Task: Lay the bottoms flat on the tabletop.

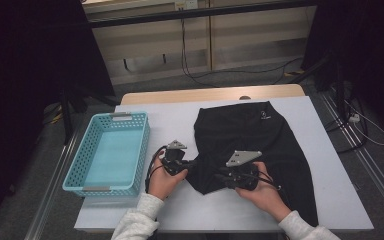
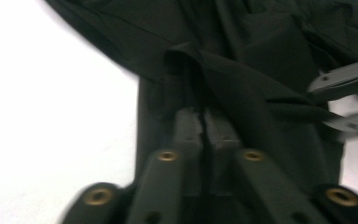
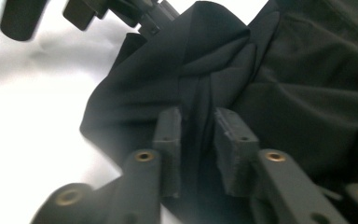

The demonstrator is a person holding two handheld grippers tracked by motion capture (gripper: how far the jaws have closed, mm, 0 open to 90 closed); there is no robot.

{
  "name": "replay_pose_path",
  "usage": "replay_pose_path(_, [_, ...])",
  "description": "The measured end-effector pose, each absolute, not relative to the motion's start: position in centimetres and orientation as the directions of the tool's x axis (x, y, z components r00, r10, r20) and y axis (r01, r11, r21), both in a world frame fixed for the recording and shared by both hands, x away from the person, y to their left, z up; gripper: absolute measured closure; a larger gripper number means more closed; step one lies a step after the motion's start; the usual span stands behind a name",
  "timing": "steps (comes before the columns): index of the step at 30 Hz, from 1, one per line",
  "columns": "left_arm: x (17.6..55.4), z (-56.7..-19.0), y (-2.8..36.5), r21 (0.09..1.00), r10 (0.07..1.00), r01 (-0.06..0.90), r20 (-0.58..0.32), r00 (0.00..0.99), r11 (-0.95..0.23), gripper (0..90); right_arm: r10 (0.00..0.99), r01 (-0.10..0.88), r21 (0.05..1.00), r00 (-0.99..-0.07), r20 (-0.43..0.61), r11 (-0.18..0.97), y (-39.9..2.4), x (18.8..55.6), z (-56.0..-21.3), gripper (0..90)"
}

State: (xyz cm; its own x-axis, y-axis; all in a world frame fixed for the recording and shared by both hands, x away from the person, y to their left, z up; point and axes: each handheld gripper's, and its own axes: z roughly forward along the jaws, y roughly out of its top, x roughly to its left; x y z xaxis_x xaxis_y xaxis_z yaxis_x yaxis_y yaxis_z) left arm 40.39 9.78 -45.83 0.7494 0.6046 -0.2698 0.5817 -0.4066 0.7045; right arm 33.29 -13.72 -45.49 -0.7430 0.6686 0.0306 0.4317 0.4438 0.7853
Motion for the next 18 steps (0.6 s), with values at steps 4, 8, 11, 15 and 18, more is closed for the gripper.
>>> replay_pose_path(4, [40.3, -45.4, 9.8, 0.708, 0.597, 0.57, -0.26, 0.759, -0.417, 89.8, 0.655, 0.435, 0.778, -0.754, 0.041, 0.452, -13.7, 33.4, -45.7, 89.0])
replay_pose_path(8, [40.3, -44.5, 10.8, 0.727, 0.613, 0.562, -0.246, 0.751, -0.396, 90.0, 0.654, 0.438, 0.783, -0.754, 0.053, 0.441, -14.8, 33.0, -45.0, 89.2])
replay_pose_path(11, [40.3, -44.1, 11.6, 0.728, 0.624, 0.573, -0.258, 0.737, -0.376, 90.0, 0.655, 0.44, 0.784, -0.754, 0.058, 0.438, -15.9, 32.4, -44.6, 89.3])
replay_pose_path(15, [40.3, -43.9, 11.9, 0.734, 0.628, 0.575, -0.264, 0.732, -0.362, 90.0, 0.644, 0.457, 0.761, -0.762, 0.068, 0.46, -17.0, 31.5, -44.7, 89.2])
replay_pose_path(18, [40.2, -43.7, 11.8, 0.733, 0.623, 0.574, -0.265, 0.736, -0.366, 90.0, 0.649, 0.476, 0.743, -0.757, 0.073, 0.471, -17.5, 31.1, -44.9, 88.1])
